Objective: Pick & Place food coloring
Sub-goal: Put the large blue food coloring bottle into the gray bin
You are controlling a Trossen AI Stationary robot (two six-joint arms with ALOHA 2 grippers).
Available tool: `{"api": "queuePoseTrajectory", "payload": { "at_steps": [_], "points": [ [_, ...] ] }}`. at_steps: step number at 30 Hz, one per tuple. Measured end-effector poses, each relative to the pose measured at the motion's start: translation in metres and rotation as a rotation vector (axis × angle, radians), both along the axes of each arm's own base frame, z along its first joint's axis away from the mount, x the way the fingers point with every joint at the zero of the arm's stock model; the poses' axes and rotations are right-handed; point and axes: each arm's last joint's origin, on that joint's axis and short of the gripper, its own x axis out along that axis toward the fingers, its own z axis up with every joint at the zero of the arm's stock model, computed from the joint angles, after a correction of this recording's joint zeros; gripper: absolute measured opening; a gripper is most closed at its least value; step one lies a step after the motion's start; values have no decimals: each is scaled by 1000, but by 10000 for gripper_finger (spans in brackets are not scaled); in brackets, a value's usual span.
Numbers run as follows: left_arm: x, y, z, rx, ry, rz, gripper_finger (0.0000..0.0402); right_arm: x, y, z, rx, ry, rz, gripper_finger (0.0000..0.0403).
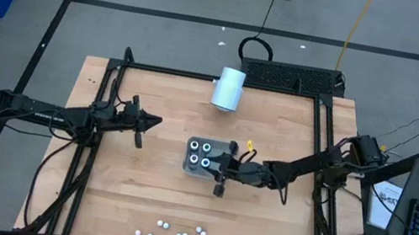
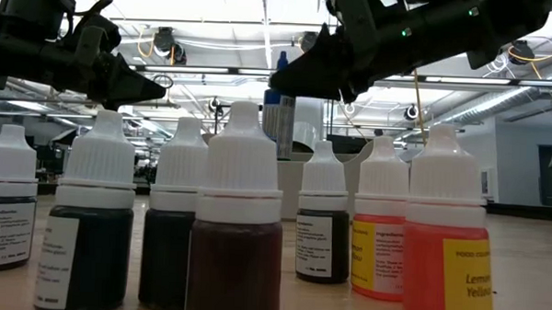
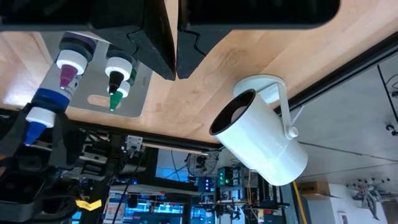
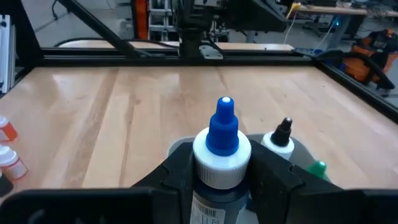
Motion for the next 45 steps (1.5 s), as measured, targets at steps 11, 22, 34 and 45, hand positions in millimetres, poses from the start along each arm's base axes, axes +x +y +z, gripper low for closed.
{"api": "queuePoseTrajectory", "payload": {
  "at_steps": [11, 22, 34, 45],
  "points": [
    [0, 0, 0, 0, 0, 0, 24, -9, -6, -11, 30, 1, -88, 107],
    [0, 0, 0, 0, 0, 1, 24, -3, -8, -31, 28, 16, -96, 108],
    [0, 0, 0, 0, 0, 1, 24, 0, -11, -29, 63, -23, -61, 111],
    [0, 0, 0, 0, 0, 1, 24, -1, -11, -32, 68, 5, -66, 113]
  ]
}}
